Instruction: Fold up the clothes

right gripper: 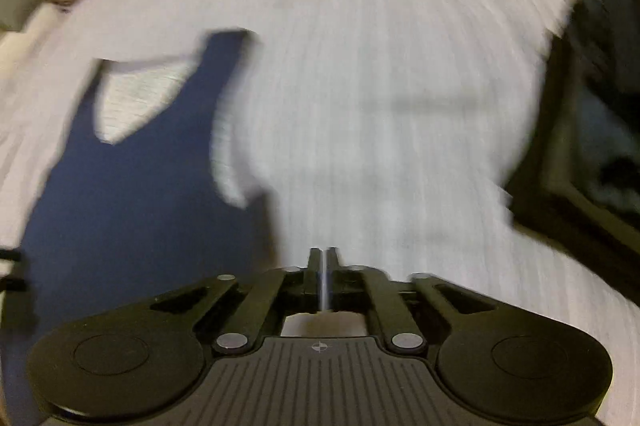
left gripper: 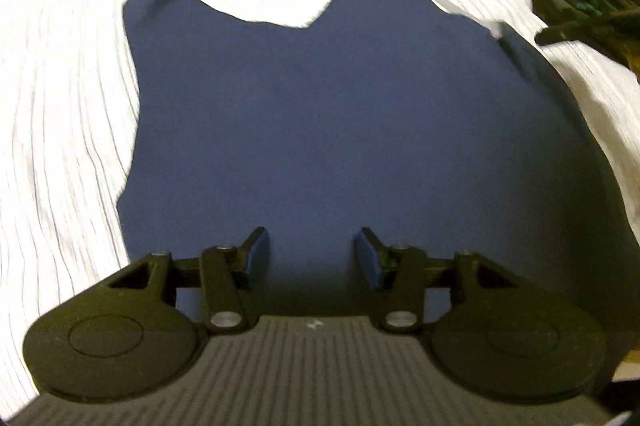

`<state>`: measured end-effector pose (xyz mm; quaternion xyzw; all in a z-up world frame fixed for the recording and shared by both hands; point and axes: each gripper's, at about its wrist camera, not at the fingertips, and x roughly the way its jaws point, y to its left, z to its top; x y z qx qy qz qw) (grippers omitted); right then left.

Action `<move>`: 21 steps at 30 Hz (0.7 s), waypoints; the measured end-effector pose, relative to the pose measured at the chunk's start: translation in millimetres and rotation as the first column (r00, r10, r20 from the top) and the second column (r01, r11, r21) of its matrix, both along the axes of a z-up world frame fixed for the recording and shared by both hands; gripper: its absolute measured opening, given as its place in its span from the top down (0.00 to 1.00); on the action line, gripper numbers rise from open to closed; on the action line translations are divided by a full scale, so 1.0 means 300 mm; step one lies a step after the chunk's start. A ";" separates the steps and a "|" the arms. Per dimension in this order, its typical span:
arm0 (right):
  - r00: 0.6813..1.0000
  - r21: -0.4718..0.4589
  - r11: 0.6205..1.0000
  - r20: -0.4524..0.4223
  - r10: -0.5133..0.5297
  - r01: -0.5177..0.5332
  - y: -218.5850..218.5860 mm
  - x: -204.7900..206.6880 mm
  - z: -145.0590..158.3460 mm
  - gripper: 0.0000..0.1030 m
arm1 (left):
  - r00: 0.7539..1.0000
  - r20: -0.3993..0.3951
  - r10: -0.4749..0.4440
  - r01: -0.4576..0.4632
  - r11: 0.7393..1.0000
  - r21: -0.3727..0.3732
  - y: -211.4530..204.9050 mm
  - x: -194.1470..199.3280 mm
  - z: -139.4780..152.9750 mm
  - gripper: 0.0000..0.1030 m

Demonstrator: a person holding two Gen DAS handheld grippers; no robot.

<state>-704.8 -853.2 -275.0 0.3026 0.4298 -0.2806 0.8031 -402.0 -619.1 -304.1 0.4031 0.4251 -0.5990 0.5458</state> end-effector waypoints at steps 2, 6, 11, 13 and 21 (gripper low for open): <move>0.996 -0.002 0.997 0.053 0.075 -0.075 0.030 0.062 0.017 0.22 | 1.000 0.007 0.009 -0.009 1.000 -0.010 -0.026 0.022 -0.001 0.55; 0.978 0.074 0.977 0.056 0.199 -0.203 0.062 0.176 -0.047 0.23 | 0.999 0.033 0.006 -0.005 1.000 -0.006 -0.067 0.078 -0.025 0.51; 0.971 0.027 0.981 -0.141 0.194 -0.192 -0.043 0.189 -0.101 0.23 | 0.995 0.096 -0.023 0.028 0.999 -0.047 -0.133 0.206 -0.018 0.51; 0.981 -0.014 0.986 -0.100 0.164 -0.167 -0.097 0.193 -0.048 0.23 | 0.991 0.130 -0.033 0.045 0.995 -0.088 -0.196 0.272 -0.006 0.50; 0.940 -0.130 0.931 -0.055 0.338 -0.342 -0.256 0.503 0.070 0.23 | 0.938 0.272 -0.214 0.276 0.936 -0.217 -0.543 0.420 0.015 0.50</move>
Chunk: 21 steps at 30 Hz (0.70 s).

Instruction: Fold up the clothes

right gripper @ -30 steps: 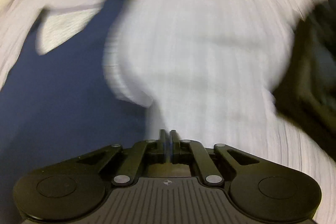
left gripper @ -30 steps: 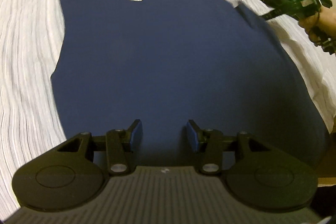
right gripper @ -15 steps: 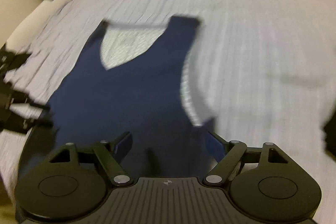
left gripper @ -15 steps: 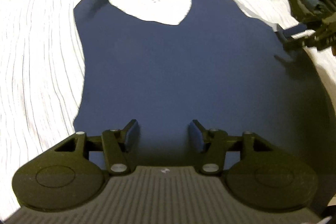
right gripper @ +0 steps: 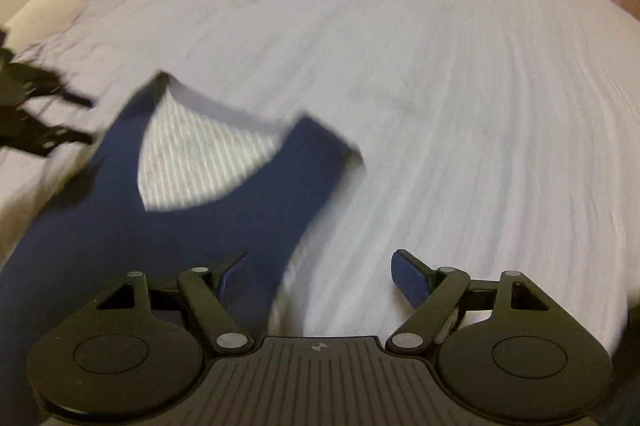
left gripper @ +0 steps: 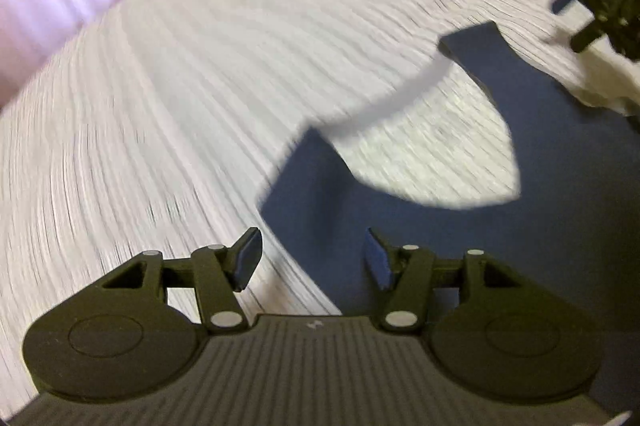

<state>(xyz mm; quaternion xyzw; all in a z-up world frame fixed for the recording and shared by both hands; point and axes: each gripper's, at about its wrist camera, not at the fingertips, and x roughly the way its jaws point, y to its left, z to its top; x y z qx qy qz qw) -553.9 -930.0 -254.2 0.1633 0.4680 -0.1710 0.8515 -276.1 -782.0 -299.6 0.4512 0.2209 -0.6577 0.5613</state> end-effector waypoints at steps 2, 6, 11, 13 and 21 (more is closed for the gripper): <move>0.999 -0.016 0.999 -0.002 0.037 -0.037 -0.041 0.078 -0.011 0.23 | 0.998 0.012 -0.055 0.055 0.998 -0.017 -0.070 0.018 -0.004 0.50; 0.990 -0.031 0.991 -0.057 0.130 -0.132 -0.105 0.226 -0.073 0.23 | 0.988 -0.014 -0.151 0.151 0.988 0.038 -0.184 0.062 -0.040 0.56; 0.961 -0.019 0.970 -0.146 0.236 -0.241 -0.140 0.327 -0.140 0.46 | 0.977 -0.022 -0.212 0.213 0.970 0.119 -0.242 0.082 -0.127 0.57; 0.956 -0.010 0.972 -0.185 0.229 -0.234 -0.156 0.346 -0.182 0.49 | 0.977 -0.026 -0.212 0.214 0.969 0.121 -0.245 0.080 -0.146 0.57; 0.966 -0.015 0.983 -0.188 0.178 -0.184 -0.152 0.346 -0.186 0.94 | 0.975 -0.081 -0.205 0.214 0.969 0.127 -0.216 0.088 -0.124 0.91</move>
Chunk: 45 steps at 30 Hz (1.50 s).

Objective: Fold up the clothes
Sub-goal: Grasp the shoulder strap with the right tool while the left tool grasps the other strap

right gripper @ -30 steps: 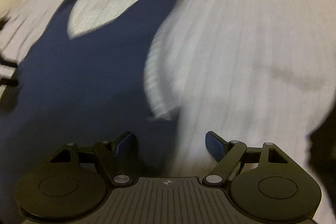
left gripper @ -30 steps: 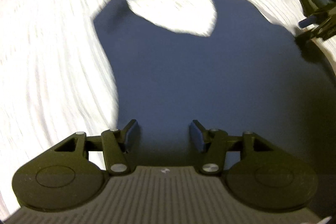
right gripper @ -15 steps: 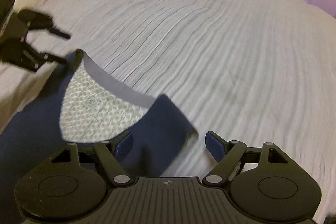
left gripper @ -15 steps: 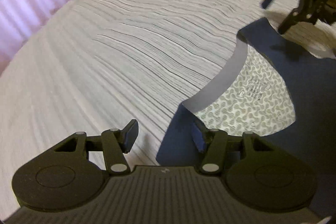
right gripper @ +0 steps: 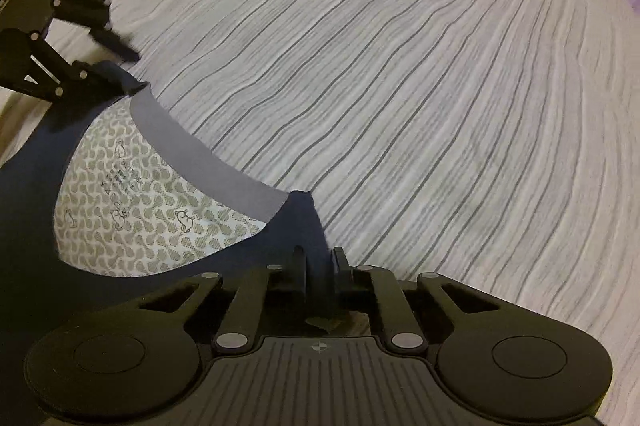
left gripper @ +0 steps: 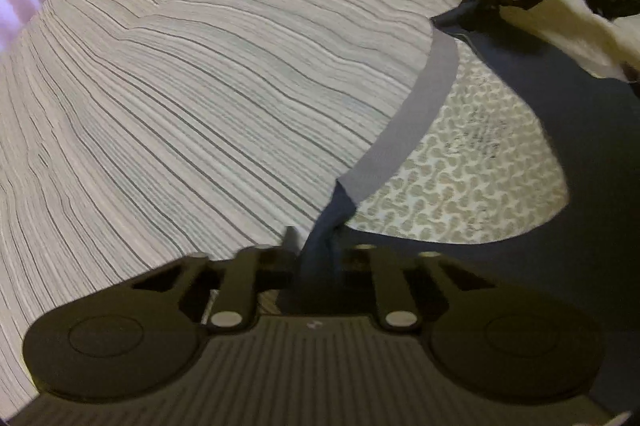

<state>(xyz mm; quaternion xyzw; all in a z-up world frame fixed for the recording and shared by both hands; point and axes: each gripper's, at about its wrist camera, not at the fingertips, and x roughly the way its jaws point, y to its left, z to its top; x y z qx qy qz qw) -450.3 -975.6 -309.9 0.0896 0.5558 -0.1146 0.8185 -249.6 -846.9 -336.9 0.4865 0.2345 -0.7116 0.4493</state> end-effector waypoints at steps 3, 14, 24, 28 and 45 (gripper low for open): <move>1.000 -0.052 0.999 0.015 0.012 -0.011 0.034 -0.008 0.050 0.95 | 1.000 0.012 0.002 -0.002 1.000 -0.031 0.041 -0.009 0.052 0.98; 0.980 -0.154 0.988 0.190 0.054 -0.025 0.260 -0.184 0.372 0.95 | 0.999 0.045 -0.018 0.026 0.983 -0.180 0.382 -0.119 0.320 0.98; 0.964 -0.221 0.973 0.235 0.121 -0.069 0.774 -0.513 0.478 0.99 | 1.000 -0.021 -0.004 0.000 0.987 -0.163 0.919 -0.358 0.421 0.99; 0.979 -0.251 0.966 0.174 0.111 -0.065 1.022 -0.638 0.415 0.99 | 0.998 -0.048 -0.032 0.024 0.987 -0.162 1.123 -0.451 0.387 0.99; 0.989 -0.347 0.936 0.109 0.096 -0.053 1.514 -0.822 0.124 0.99 | 0.995 0.021 -0.102 0.104 0.941 -0.323 1.538 -0.613 0.145 0.99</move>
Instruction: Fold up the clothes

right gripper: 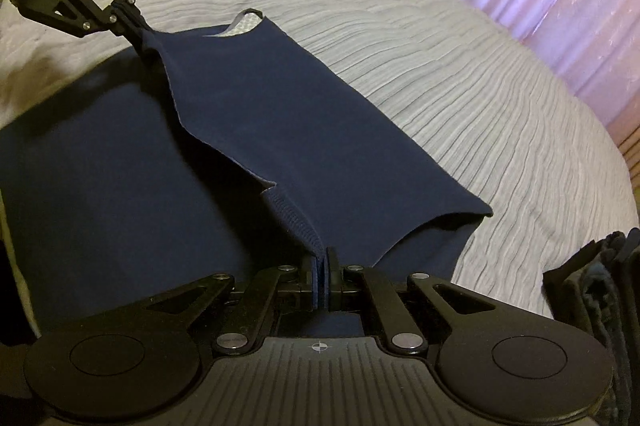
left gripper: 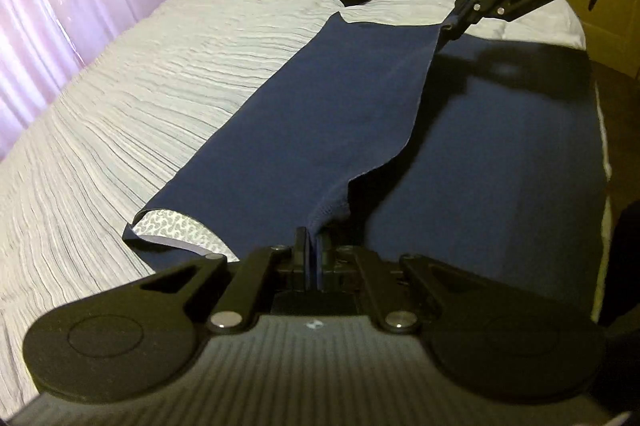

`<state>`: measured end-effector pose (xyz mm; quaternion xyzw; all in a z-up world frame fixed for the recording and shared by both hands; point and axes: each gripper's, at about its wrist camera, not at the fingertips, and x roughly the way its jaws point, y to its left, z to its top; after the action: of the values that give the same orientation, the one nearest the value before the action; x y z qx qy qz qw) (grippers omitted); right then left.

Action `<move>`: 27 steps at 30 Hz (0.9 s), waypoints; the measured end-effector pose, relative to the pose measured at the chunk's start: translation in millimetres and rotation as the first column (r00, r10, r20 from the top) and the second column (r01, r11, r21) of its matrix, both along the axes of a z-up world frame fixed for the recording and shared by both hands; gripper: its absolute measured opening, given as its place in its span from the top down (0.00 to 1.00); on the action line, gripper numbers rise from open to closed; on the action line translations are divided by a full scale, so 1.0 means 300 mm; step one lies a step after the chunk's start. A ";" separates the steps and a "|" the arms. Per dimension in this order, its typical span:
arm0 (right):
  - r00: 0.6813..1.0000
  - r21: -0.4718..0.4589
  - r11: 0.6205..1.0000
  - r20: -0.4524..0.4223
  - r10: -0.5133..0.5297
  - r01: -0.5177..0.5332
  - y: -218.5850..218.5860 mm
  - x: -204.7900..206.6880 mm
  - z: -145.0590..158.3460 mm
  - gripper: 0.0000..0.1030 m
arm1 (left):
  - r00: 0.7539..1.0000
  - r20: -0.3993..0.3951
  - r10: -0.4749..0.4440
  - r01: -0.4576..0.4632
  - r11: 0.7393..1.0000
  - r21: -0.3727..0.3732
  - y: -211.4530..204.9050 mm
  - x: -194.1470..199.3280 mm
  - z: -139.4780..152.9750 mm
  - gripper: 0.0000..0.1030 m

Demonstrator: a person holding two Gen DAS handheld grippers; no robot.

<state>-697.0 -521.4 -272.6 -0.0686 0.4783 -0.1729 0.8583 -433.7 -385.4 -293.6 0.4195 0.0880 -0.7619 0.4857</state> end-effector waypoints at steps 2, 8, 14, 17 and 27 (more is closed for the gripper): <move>0.999 -0.026 1.000 0.035 0.011 -0.010 0.006 -0.014 -0.052 0.99 | 1.000 0.021 0.006 -0.005 0.999 -0.035 0.024 -0.023 -0.039 0.99; 0.991 -0.092 0.996 0.129 0.025 -0.013 0.066 -0.059 -0.223 0.99 | 0.997 0.061 0.046 -0.039 0.992 -0.123 0.086 -0.054 -0.102 0.99; 0.980 -0.154 0.988 0.199 0.024 0.007 0.117 -0.091 -0.291 0.99 | 0.994 0.102 0.044 -0.023 0.980 -0.196 0.128 -0.069 -0.134 0.99; 0.977 -0.186 0.983 0.208 0.048 -0.008 0.127 -0.103 -0.292 0.99 | 0.992 0.124 0.035 -0.007 0.975 -0.223 0.136 -0.077 -0.148 0.99; 0.973 -0.242 0.969 0.209 0.098 -0.046 0.149 -0.123 -0.280 0.99 | 0.990 0.138 0.037 0.002 0.963 -0.271 0.141 -0.092 -0.140 0.99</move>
<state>-733.9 -476.6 -356.5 -0.1681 0.3539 -0.2036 0.8973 -461.2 -343.1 -335.7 0.4016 -0.0480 -0.7305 0.5502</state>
